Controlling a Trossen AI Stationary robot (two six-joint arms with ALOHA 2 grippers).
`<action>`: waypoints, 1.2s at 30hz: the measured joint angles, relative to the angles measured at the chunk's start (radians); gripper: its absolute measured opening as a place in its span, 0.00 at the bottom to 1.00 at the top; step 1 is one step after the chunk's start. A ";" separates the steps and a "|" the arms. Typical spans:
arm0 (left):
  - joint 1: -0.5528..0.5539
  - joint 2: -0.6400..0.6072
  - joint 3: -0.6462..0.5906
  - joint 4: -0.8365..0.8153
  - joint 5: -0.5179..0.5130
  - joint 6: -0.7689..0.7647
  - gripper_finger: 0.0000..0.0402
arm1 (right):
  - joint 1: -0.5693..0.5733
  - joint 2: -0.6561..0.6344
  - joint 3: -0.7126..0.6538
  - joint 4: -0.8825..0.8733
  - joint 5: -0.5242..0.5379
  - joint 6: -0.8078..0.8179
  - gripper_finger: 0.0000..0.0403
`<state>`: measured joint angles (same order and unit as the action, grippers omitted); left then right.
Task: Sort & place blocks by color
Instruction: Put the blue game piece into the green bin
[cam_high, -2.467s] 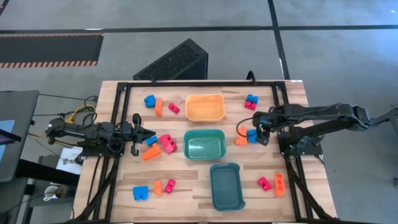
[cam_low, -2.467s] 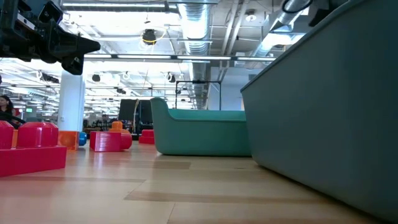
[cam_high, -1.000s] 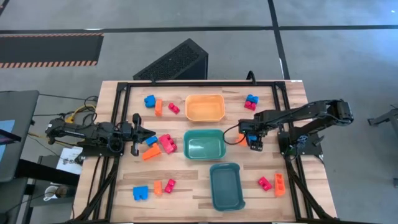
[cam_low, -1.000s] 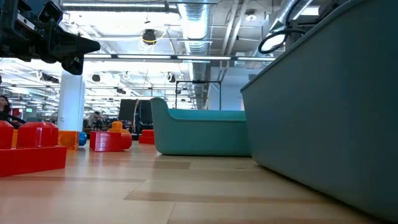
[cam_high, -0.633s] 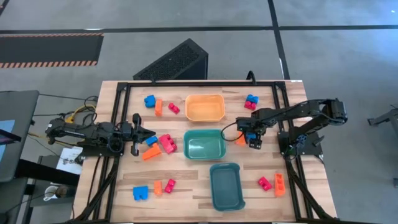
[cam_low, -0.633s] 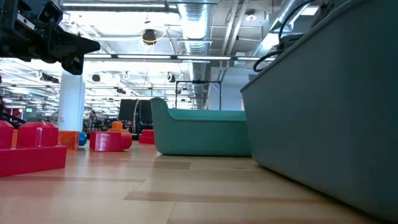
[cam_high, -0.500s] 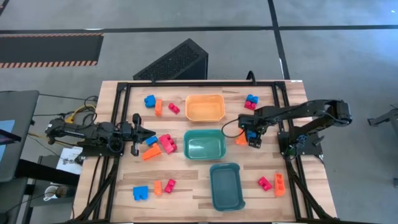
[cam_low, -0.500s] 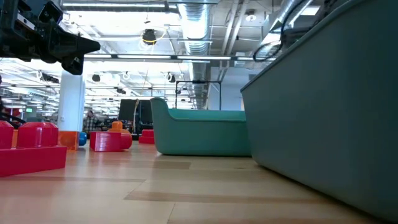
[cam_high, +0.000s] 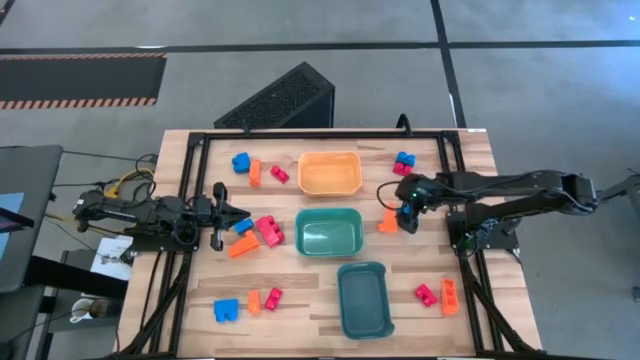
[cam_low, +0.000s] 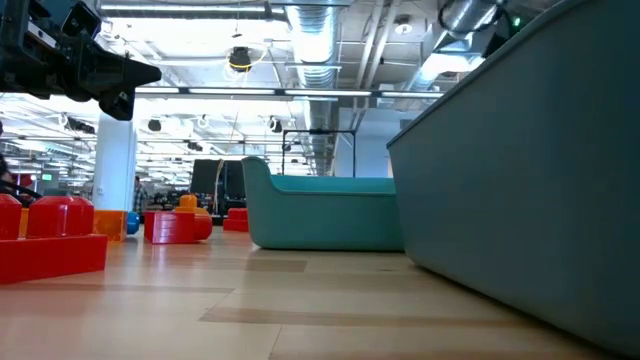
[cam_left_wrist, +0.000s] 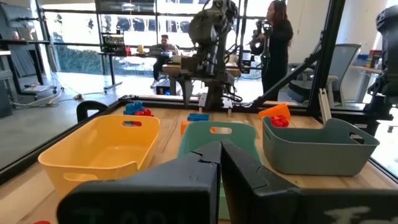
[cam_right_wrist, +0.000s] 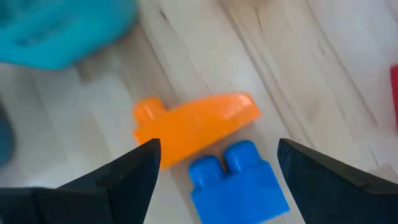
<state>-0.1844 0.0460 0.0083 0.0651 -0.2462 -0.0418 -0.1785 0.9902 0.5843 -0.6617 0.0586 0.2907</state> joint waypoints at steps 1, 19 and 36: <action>0.000 0.000 0.000 0.000 0.000 0.000 0.00 | 0.002 -0.002 0.000 -0.004 0.012 0.001 0.86; 0.000 0.000 0.000 0.000 0.000 0.000 0.00 | 0.001 0.243 0.018 -0.050 0.045 0.022 0.92; 0.000 0.000 0.000 0.000 0.000 0.000 0.00 | -0.003 0.289 0.143 -0.305 0.037 0.118 0.92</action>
<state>-0.1844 0.0460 0.0082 0.0650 -0.2462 -0.0418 -0.1812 1.2793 0.7273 -0.9663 0.0952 0.4087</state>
